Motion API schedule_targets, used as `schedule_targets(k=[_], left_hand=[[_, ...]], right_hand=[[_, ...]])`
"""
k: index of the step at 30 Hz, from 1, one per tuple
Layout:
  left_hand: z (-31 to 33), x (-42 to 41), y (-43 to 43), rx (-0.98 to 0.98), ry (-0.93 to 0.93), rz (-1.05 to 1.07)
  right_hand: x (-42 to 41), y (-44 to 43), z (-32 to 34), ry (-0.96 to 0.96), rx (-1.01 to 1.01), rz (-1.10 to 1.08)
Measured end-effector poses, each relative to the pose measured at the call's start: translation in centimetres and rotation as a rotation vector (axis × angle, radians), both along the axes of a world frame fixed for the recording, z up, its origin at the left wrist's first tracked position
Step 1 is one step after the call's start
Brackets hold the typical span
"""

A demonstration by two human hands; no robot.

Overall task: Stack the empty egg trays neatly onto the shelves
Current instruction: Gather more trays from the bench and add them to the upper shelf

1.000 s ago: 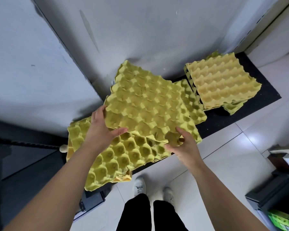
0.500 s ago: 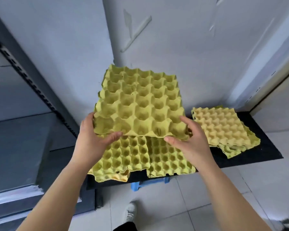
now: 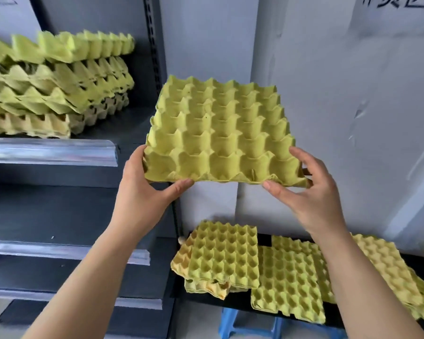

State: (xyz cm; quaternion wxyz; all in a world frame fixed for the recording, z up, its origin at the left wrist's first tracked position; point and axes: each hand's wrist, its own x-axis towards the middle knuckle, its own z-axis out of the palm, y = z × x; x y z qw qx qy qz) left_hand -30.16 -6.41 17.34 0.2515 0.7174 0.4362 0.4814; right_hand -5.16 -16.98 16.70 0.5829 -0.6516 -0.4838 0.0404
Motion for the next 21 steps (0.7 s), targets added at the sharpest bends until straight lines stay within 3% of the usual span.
schedule_targets(k=[11, 21], left_hand=[[10.7, -12.9, 0.8, 0.188, -0.116, 0.07], [14.5, -25.3, 6.3, 0.208, -0.152, 0.177]], right_hand=[[-12.2, 2.7, 11.3, -0.088, 0.218, 0.055], [-23.8, 11.0, 16.3, -0.141, 0.23, 0.163]])
